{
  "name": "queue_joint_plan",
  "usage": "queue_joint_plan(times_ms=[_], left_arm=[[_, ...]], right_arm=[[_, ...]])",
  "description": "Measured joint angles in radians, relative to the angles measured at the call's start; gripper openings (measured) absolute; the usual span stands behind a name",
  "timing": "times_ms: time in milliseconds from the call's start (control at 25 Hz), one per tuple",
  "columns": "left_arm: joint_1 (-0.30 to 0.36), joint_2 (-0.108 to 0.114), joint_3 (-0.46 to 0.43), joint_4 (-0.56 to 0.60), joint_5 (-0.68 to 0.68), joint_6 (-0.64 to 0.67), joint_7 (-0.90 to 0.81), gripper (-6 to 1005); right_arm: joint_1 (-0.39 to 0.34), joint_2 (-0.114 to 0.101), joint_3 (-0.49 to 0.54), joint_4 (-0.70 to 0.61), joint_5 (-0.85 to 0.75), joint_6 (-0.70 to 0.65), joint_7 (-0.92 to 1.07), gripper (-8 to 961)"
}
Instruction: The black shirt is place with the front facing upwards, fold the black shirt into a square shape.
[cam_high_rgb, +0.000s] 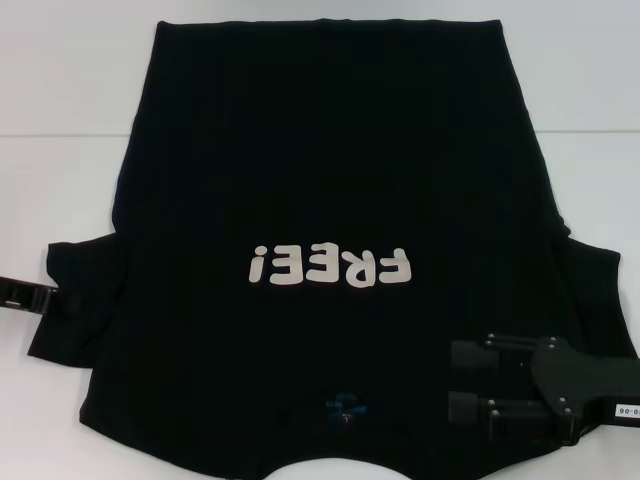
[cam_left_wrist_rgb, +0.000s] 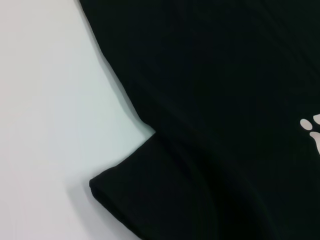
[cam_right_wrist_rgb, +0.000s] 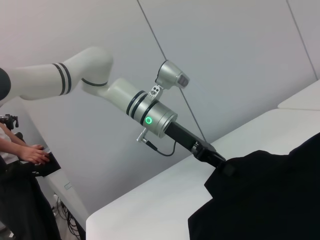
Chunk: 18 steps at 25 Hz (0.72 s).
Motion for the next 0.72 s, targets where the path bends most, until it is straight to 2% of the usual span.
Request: queue_joint_plan(times_ms=[240,480,720], left_arm=[[0.005,0.002,-0.006,0.018,0.0,0.008,-0.017,14],[0.012,0.002,-0.023,0.124,-0.01,0.096,-0.081,16],[0.015,-0.02,-0.041,0.233,-0.012,0.163,-0.112,17]], right_arm=[[-0.001,0.0,0.002,0.0,0.005,0.001,-0.001,783],[-0.01,-0.004,0.013,0.0,0.008,-0.001,-0.003,783],[-0.019,-0.005,0.036,0.0,0.008,0.0,-0.01,783]])
